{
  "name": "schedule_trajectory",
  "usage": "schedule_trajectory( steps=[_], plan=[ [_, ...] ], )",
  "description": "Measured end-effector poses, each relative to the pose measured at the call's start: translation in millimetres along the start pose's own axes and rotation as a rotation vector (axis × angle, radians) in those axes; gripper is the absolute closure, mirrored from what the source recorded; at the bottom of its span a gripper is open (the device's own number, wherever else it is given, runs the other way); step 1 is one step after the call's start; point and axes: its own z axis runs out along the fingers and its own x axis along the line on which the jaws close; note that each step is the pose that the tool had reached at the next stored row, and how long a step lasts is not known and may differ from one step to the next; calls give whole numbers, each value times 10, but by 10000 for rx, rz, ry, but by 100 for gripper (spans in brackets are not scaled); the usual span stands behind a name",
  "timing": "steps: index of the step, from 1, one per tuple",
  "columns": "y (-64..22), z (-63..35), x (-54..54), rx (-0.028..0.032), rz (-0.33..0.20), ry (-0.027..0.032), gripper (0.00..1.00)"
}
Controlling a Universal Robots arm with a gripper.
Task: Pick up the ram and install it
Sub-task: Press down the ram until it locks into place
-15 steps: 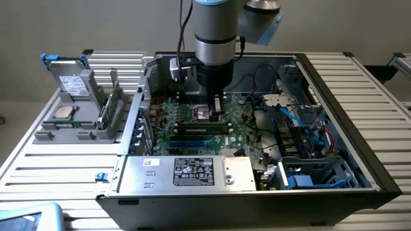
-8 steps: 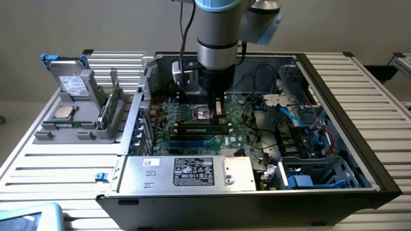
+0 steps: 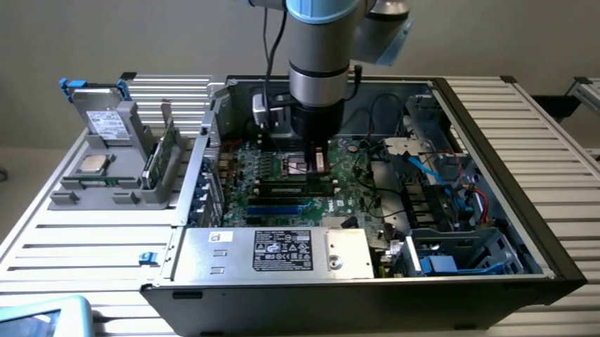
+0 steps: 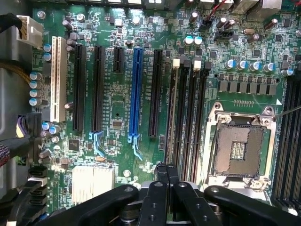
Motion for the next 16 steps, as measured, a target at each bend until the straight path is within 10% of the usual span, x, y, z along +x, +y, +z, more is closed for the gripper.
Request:
schedule_trajectory(
  steps=[16],
  plan=[
    [-45,31,11,13,29,-219,89]
  ],
)
